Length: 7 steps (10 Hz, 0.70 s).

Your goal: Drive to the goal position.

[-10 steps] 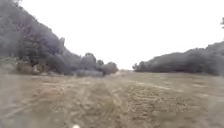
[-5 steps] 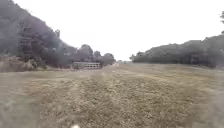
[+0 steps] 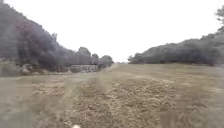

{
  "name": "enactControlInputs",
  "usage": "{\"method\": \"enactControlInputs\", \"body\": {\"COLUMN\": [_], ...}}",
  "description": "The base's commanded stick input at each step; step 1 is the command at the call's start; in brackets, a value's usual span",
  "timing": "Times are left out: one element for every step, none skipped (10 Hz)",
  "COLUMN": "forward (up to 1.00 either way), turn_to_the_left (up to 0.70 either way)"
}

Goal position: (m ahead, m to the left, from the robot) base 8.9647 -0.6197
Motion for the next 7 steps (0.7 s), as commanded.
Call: {"method": "enactControlInputs", "body": {"forward": [0.60,0.60,0.60,0.60,0.60,0.60,0.60], "turn_to_the_left": [-0.15,-0.15,-0.15,-0.15,-0.15,-0.15,-0.15]}}
